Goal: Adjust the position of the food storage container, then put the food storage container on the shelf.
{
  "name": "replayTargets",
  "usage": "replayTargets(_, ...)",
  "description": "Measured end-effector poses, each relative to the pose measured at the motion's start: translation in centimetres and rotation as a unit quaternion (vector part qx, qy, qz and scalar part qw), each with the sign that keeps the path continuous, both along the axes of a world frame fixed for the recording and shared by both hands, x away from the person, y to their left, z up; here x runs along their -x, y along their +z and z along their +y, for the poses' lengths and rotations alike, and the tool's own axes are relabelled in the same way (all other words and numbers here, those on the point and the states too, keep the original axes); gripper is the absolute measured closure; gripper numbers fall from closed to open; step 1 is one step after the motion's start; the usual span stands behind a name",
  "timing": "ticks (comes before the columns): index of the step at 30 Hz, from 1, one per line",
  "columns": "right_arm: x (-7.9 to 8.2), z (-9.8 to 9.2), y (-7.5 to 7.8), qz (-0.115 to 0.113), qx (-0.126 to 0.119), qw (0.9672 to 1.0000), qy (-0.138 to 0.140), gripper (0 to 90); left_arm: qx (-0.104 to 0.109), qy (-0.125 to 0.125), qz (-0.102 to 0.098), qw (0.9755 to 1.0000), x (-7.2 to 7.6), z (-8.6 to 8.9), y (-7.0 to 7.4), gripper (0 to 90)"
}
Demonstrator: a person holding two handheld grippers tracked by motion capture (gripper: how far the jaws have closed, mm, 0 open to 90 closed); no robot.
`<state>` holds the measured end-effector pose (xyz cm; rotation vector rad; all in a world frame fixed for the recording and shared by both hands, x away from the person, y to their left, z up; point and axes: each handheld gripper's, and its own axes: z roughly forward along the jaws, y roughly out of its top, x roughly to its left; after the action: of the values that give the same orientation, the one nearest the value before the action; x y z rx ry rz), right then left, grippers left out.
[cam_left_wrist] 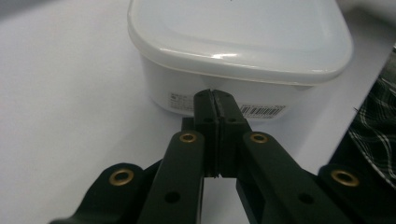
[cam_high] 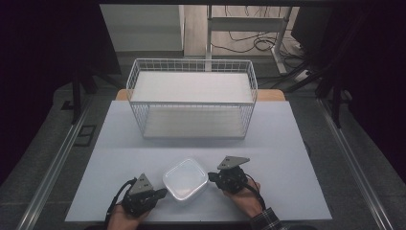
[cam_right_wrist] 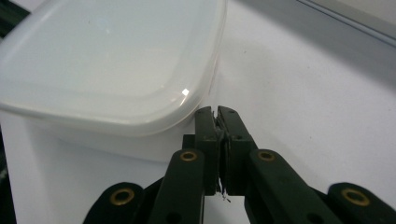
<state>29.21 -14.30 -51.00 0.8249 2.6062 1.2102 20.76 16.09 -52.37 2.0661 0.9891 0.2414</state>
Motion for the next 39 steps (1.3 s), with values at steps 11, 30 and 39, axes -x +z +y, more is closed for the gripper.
replayTargets(11,0.2,-1.6,0.0,0.023,-0.003,0.9997,-0.004,85.2,0.002,0.0,0.002,1.0,-3.7,-0.6,-0.3,89.0)
replayTargets(30,0.5,-4.2,1.4,-0.019,0.01,0.9989,-0.042,76.1,0.011,0.012,-0.016,0.9997,-4.9,-0.2,0.0,59.7)
replayTargets(39,-0.1,-5.5,1.1,-0.023,-0.007,0.9976,-0.066,36.0,0.007,0.014,-0.035,0.9993,-4.2,1.0,-0.6,16.1)
